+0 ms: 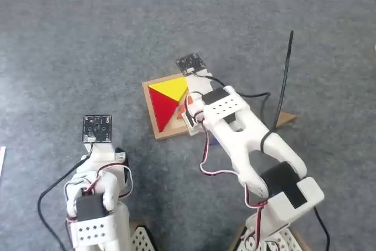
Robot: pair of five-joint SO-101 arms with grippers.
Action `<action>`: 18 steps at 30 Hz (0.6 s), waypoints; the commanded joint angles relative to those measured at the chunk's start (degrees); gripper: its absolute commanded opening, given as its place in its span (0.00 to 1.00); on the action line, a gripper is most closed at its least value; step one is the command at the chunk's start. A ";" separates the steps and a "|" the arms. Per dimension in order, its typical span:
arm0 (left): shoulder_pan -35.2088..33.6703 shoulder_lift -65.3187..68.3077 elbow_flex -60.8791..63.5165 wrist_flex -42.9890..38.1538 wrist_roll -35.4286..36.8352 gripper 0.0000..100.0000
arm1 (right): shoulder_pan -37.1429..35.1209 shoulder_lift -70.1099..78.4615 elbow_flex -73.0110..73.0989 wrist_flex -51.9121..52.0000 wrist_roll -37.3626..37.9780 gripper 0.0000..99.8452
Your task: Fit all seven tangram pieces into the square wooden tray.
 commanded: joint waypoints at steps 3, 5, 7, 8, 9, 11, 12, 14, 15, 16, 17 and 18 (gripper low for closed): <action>0.18 -1.05 -0.66 0.18 0.00 0.08 | -4.35 -0.04 -0.44 2.77 0.79 0.04; 0.18 -1.05 -0.66 0.18 0.00 0.08 | -3.91 -0.66 -0.53 2.68 0.79 0.04; 0.18 -1.05 -0.66 0.18 0.00 0.08 | -2.51 -1.54 -1.49 2.68 0.79 0.04; 0.18 -1.05 -0.66 0.18 0.00 0.08 | -1.80 -2.24 -2.11 2.68 0.79 0.04; 0.18 -1.05 -0.66 0.18 0.00 0.08 | -0.84 -2.95 -2.64 2.68 0.79 0.04; 0.18 -1.05 -0.66 0.18 0.00 0.08 | 0.92 -3.82 -3.52 1.63 0.53 0.04; 0.18 -1.05 -0.66 0.18 0.00 0.08 | 1.80 -3.91 -3.08 -0.75 0.44 0.04; 0.18 -1.05 -0.66 0.18 0.00 0.08 | 3.56 -3.21 -0.18 -7.69 0.44 0.04; 0.18 -1.05 -0.66 0.18 0.00 0.08 | 4.09 -3.12 1.67 -10.51 0.53 0.03; 0.18 -1.05 -0.66 0.18 0.00 0.08 | 4.18 -2.95 3.25 -12.70 0.70 0.03; 0.18 -1.05 -0.66 0.18 0.00 0.08 | 4.09 -2.77 4.75 -14.73 0.70 0.03; 0.18 -1.05 -0.66 0.18 0.00 0.08 | 4.00 -2.42 5.71 -16.22 0.79 0.03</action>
